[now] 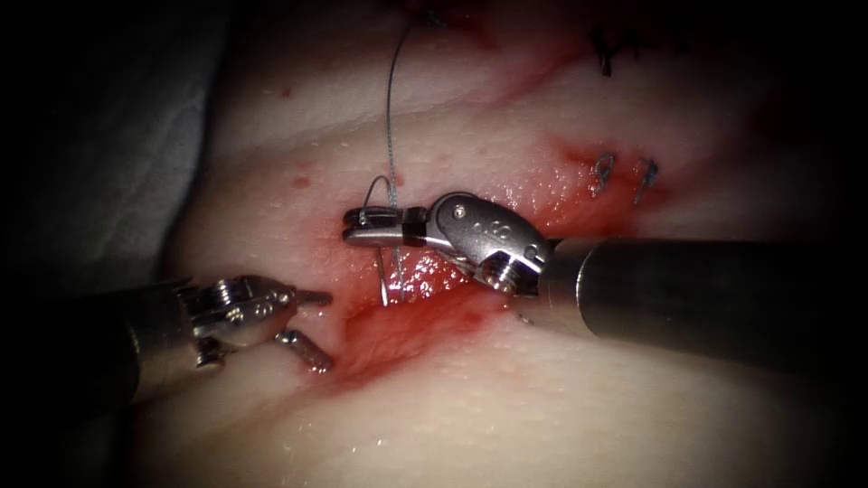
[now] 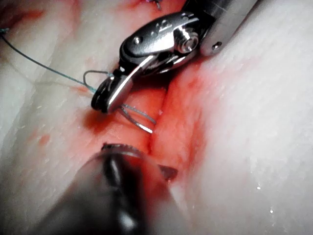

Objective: Wound Closure
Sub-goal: Push needle through skin below incision with right needle holder

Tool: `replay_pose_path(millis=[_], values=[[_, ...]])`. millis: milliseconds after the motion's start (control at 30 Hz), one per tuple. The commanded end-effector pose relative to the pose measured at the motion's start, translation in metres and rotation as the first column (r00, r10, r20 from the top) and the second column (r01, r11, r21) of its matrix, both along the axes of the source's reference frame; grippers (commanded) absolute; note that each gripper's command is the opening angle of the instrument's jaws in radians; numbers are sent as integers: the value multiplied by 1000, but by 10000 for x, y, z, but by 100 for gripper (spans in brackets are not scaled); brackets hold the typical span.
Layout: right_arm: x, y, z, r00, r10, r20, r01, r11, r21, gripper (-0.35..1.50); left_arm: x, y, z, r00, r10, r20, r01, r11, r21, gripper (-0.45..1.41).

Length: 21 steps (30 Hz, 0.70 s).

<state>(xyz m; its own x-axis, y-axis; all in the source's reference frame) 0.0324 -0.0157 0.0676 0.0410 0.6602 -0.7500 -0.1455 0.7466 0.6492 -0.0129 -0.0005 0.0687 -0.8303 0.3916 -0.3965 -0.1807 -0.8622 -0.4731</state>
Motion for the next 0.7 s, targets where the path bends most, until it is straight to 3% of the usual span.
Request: replay_pose_path(millis=[33, 333, 533, 700], values=[[8, -2, 6, 1000, -2, 5, 2, 1000, 0, -35, -9, -6, 1, 1000, -7, 5, 7, 1000, -8, 83], [0, -6, 6, 999, -29, 39, 29, 999, 18, -35, -42, -24, -33, 999, -31, 38, 34, 997, -69, 71], [-8, 0, 9, 999, -27, 40, 25, 999, 47, -35, -96, -38, -53, 992, -11, 126, 21, 996, -81, 64], [-8, 1, 10, 999, -22, 39, 19, 996, 83, -35, -93, -49, -39, 989, 9, 145, 2, 997, -74, 64]])
